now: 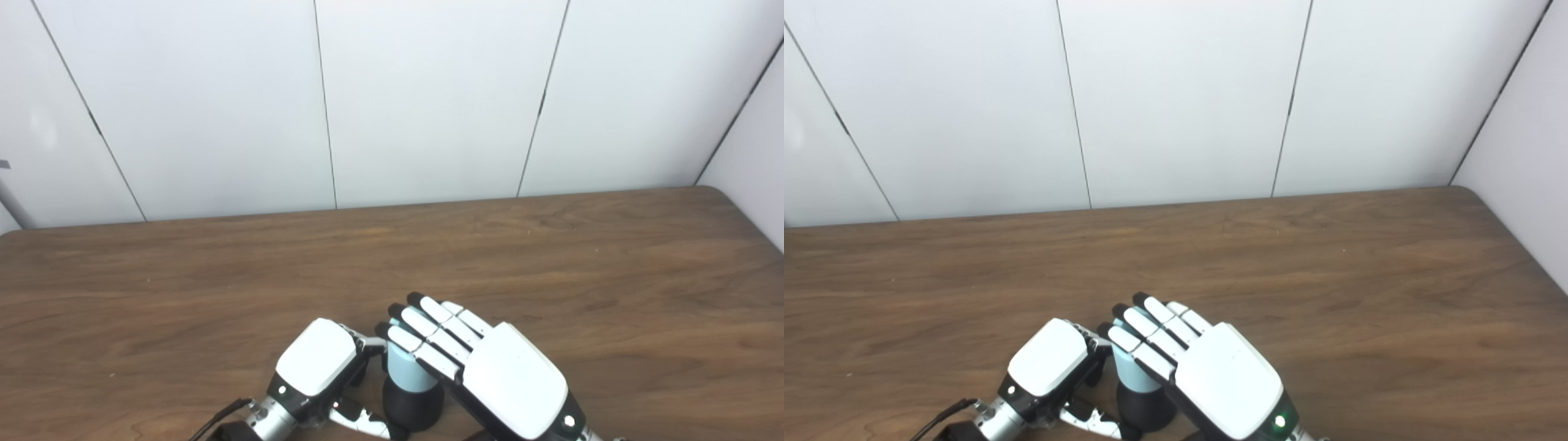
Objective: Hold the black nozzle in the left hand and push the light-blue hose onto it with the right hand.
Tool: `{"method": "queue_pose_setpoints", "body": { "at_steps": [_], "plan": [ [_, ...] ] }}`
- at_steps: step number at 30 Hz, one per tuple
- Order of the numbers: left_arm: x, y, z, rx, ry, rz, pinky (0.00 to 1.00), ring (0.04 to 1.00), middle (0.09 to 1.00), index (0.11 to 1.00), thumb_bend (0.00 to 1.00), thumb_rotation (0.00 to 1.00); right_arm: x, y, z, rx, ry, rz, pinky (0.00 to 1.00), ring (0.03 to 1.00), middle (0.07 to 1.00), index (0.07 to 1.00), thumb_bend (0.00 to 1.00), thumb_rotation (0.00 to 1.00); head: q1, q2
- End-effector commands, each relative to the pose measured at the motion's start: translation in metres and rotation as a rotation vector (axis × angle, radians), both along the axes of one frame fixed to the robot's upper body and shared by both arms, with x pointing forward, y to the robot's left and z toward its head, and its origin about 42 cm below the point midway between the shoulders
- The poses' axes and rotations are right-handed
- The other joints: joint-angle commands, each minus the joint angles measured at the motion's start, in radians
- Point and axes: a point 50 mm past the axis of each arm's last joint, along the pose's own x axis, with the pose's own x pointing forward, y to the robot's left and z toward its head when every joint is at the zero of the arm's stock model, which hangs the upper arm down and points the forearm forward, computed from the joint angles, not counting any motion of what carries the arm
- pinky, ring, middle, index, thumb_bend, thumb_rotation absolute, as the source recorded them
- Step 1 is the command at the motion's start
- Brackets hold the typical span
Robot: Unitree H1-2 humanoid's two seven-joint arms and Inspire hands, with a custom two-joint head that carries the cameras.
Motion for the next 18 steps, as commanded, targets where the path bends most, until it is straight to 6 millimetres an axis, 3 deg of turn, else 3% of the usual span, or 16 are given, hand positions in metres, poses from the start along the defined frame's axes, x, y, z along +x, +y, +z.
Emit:
{"method": "queue_pose_setpoints", "body": {
  "at_steps": [1, 18],
  "plan": [
    [-0.0277, 0.0077, -0.0473, 0.105, 0.147, 0.01, 0.13, 0.185, 0.273, 0.481, 0.51, 0.04, -0.0067, -0.0042, -0.0296, -0.129, 0.139, 0.011, 0.86, 0.939, 0.925, 0.898, 0.71, 0.69, -0.001, 0.002],
    [-0.0279, 0.0076, -0.0469, 0.1, 0.135, 0.004, 0.12, 0.171, 0.249, 0.481, 0.51, 0.04, -0.0068, -0.0018, -0.0292, -0.095, 0.113, 0.02, 0.84, 0.928, 0.919, 0.883, 0.72, 0.66, 0.0, 0.002]
  ]
}}
